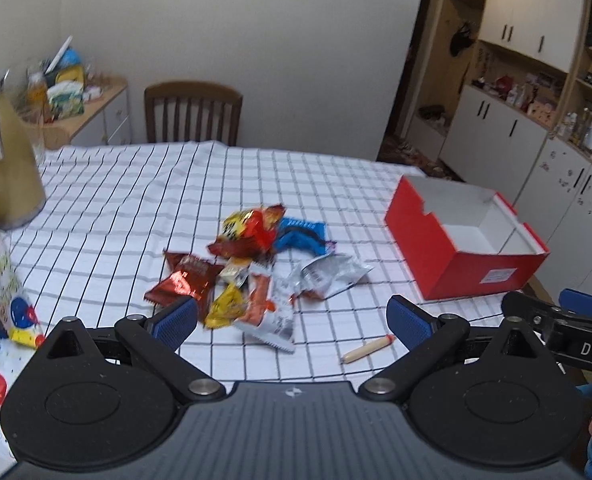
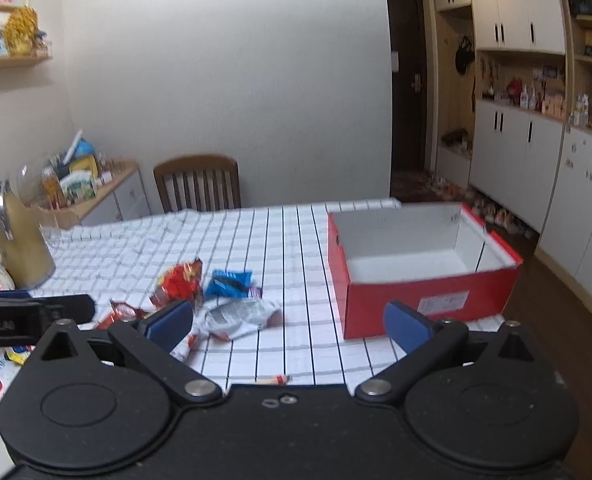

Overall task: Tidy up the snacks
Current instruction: 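Grasp the sausage stick with the right tool while the left tool grasps the white-orange bread packet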

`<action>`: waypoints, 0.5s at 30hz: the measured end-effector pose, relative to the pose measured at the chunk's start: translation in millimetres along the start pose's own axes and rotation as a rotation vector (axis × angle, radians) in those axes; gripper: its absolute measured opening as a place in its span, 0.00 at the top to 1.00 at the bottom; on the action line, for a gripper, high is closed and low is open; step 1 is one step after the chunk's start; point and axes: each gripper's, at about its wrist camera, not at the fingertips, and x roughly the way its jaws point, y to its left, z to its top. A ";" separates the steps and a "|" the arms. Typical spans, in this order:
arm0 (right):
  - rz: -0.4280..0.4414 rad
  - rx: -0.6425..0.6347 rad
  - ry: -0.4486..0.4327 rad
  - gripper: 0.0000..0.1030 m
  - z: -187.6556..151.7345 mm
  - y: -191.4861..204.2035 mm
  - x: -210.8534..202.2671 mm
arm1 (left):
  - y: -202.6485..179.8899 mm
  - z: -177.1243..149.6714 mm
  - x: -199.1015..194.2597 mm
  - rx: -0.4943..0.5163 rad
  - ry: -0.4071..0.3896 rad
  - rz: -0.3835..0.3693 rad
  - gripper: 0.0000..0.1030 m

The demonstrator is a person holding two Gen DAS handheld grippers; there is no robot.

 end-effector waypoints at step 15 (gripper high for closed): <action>-0.033 0.160 0.333 0.23 -27.5 -15.0 94.7 | 5.6 -8.3 85.0 0.174 0.073 0.040 0.02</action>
